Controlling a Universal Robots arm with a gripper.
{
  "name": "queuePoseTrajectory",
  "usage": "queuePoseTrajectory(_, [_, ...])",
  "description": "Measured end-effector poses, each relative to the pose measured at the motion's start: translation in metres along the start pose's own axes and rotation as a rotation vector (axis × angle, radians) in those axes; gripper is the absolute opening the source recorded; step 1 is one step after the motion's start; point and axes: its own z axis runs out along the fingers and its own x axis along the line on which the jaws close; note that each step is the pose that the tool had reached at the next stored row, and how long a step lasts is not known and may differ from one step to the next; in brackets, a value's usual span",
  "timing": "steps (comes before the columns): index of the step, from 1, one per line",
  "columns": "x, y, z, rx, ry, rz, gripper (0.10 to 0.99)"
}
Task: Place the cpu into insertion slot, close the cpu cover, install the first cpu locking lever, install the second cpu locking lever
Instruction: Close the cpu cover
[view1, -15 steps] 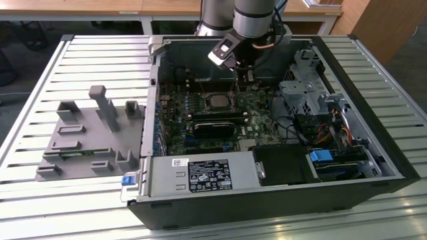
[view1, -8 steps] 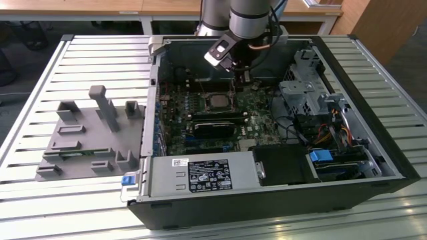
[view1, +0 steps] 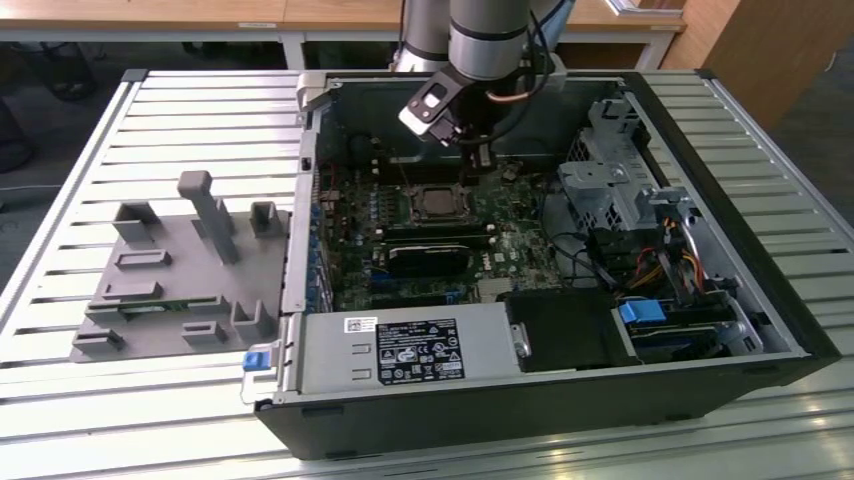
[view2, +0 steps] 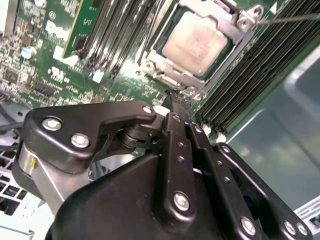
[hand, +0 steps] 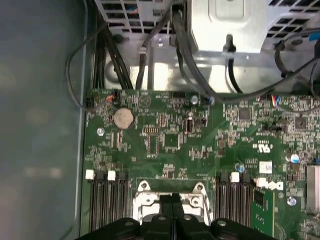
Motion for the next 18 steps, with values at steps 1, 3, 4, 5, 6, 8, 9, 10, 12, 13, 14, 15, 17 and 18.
queuePoseTrajectory(1, [0.0,-0.0025,0.0006,0.0,0.0,0.0,0.106])
queuePoseTrajectory(3, [0.0,-0.007,0.0016,0.0,0.0,0.0,0.106])
queuePoseTrajectory(4, [0.0,-0.0085,0.0017,0.0,-0.0002,0.0,0.106])
queuePoseTrajectory(5, [0.0,-0.0096,0.0019,0.0,-0.0002,0.0,0.106])
queuePoseTrajectory(6, [0.0,-0.0107,0.002,0.0,-0.0002,0.0,0.106])
queuePoseTrajectory(8, [0.0002,-0.0137,0.0023,0.0,-0.0001,0.0,0.106])
queuePoseTrajectory(9, [0.0003,-0.0155,0.0023,0.0,0.0,0.0,0.106])
queuePoseTrajectory(10, [0.0003,-0.0169,0.0022,0.0,0.0,0.0,0.106])
queuePoseTrajectory(12, [0.0003,-0.021,0.002,0.0,0.0001,0.0,0.106])
queuePoseTrajectory(13, [0.0003,-0.0228,0.0019,0.0,0.0,0.0,0.106])
queuePoseTrajectory(14, [0.0003,-0.025,0.0018,0.0,0.0,0.0,0.106])
queuePoseTrajectory(15, [0.0003,-0.0266,0.0017,0.0,0.0,0.0,0.106])
queuePoseTrajectory(17, [0.0004,-0.0296,0.0016,0.0,0.0,0.0,0.106])
queuePoseTrajectory(18, [0.0004,-0.031,0.0015,0.0,0.0,0.0,0.106])
